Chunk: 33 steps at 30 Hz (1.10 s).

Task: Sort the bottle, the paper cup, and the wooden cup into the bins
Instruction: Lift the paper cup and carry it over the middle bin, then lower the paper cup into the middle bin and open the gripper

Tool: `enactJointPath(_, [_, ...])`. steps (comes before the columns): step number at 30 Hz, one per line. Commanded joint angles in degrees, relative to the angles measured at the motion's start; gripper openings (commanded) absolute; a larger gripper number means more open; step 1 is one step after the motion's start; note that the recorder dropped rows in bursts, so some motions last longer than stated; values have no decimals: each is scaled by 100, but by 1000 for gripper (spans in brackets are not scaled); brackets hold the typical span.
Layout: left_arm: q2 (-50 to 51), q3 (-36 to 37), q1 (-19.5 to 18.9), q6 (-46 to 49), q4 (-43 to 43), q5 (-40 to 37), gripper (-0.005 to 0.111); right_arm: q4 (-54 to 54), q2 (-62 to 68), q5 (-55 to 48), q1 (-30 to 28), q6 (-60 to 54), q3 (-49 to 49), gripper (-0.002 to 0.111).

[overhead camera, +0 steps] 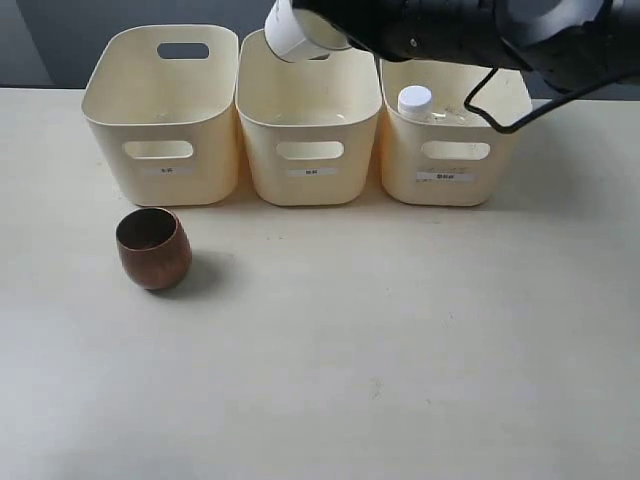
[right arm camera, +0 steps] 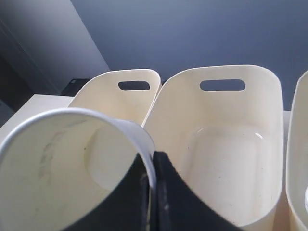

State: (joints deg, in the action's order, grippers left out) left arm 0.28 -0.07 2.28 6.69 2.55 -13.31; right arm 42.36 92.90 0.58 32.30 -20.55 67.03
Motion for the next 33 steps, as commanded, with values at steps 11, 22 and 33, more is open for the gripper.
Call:
enactJointPath(11, [-28, 7, 18, -11, -5, 5, 0, 203, 831, 1030, -30, 4, 99, -1])
enactJointPath(22, [-28, 7, 18, -11, -5, 5, 0, 203, 1448, 1068, -30, -35, 695, -1])
enactJointPath(33, [-28, 7, 18, -11, -5, 5, 0, -377, 1592, 1158, -30, -305, 772, -1])
